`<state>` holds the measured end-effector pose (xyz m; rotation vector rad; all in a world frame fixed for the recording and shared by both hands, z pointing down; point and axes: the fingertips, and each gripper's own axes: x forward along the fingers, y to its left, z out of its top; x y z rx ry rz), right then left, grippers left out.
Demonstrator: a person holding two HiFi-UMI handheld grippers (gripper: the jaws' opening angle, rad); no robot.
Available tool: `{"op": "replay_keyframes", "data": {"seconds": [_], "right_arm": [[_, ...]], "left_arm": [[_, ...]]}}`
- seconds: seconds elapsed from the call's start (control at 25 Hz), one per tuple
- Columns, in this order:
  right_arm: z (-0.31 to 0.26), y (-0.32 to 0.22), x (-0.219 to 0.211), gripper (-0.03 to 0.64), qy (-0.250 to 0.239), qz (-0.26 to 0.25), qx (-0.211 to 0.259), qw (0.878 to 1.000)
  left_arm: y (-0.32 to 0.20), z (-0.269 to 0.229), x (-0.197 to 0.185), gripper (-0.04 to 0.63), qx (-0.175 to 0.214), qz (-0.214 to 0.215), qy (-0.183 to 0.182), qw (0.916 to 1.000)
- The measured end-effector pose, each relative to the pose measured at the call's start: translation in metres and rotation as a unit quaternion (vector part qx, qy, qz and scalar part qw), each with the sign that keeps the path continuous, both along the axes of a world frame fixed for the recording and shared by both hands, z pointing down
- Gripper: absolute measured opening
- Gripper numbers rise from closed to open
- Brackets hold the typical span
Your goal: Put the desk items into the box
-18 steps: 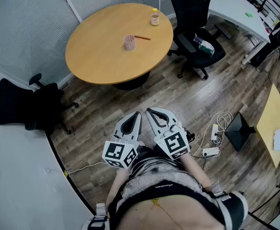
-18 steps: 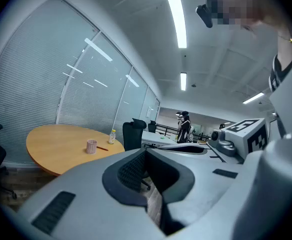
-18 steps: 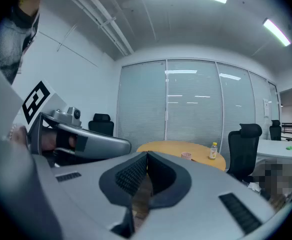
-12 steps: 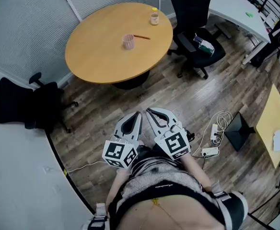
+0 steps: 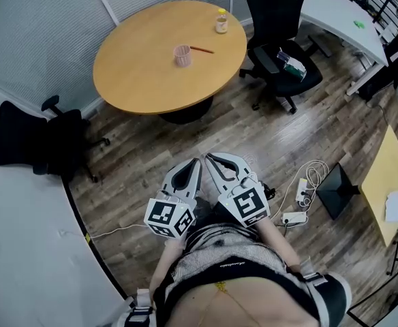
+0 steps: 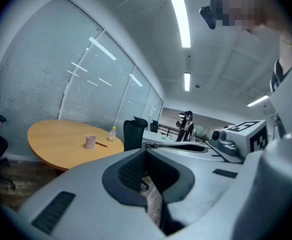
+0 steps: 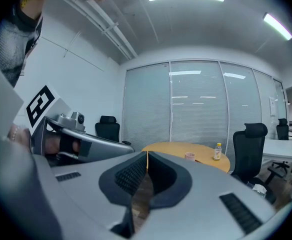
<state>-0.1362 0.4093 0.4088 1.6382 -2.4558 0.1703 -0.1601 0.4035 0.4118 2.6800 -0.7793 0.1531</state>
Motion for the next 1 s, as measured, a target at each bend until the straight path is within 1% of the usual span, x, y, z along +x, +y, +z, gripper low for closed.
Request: {"op": "replay_keyframes", "data": {"seconds": [0.2, 0.4, 0.64, 0.88, 1.0], "right_arm": [[-0.001, -0.006, 0.000, 0.023, -0.005, -0.002, 0.002, 1.000], [0.000, -0.028, 0.005, 0.023, -0.006, 0.009, 0.000, 1.000], [-0.003, -0.075, 0.019, 0.023, 0.001, 0.031, 0.005, 1.000], [-0.004, -0.124, 0.030, 0.023, 0.013, 0.043, 0.014, 0.999], [-0.003, -0.144, 0.033, 0.023, 0.004, 0.055, 0.010, 0.998]], "left_arm": [[-0.009, -0.002, -0.002, 0.018, 0.000, -0.005, -0.001, 1.0000], [-0.034, 0.003, -0.001, 0.018, -0.006, -0.002, 0.005, 1.0000], [-0.080, 0.001, 0.016, 0.018, -0.005, 0.026, 0.012, 0.9996], [-0.130, 0.001, 0.031, 0.018, 0.001, 0.059, 0.004, 0.9983], [-0.151, 0.002, 0.033, 0.018, -0.001, 0.065, 0.006, 0.9979]]}}
